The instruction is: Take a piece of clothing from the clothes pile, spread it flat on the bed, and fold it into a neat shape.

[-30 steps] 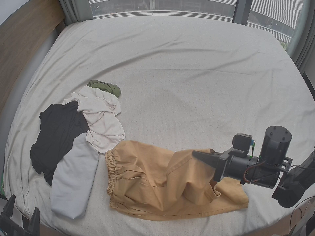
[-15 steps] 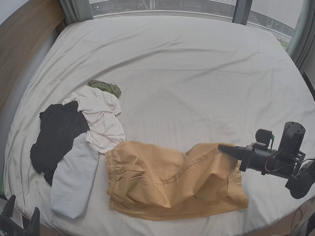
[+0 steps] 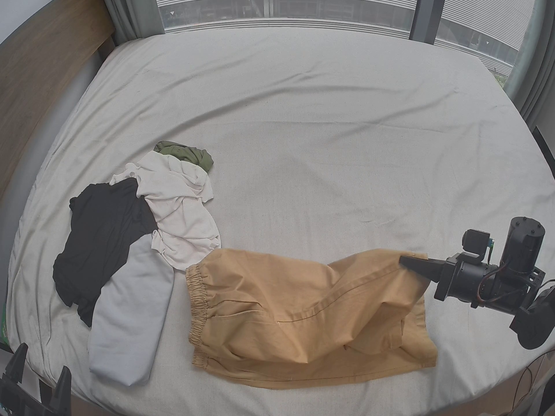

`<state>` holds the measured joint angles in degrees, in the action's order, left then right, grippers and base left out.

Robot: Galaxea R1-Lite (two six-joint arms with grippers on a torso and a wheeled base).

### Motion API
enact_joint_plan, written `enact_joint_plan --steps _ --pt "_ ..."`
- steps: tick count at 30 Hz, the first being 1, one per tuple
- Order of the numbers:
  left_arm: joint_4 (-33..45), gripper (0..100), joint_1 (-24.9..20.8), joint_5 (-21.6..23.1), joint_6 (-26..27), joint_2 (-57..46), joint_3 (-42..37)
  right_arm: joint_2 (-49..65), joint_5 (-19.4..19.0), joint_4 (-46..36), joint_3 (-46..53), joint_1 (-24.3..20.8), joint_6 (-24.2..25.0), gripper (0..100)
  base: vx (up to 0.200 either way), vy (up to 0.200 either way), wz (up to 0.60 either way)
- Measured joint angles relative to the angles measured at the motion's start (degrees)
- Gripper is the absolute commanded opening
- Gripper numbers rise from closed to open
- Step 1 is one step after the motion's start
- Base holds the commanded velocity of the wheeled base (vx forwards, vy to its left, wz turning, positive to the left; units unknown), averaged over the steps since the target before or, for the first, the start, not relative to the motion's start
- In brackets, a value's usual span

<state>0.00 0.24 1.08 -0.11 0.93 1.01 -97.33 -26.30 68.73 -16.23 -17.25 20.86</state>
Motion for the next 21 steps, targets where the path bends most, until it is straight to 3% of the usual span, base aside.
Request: enact_joint_plan --steps 12,21 --pt "-3.55 100 -0.04 1.78 0.9 0.0 0.67 1.55 -0.15 -0.17 0.07 1.16 -0.01 0 0.0 0.0 0.0" --pt "-7.44 100 -3.6 3.34 -0.38 6.79 10.14 1.72 -0.15 -0.13 0.05 1.16 -0.01 0 0.0 0.0 0.0"
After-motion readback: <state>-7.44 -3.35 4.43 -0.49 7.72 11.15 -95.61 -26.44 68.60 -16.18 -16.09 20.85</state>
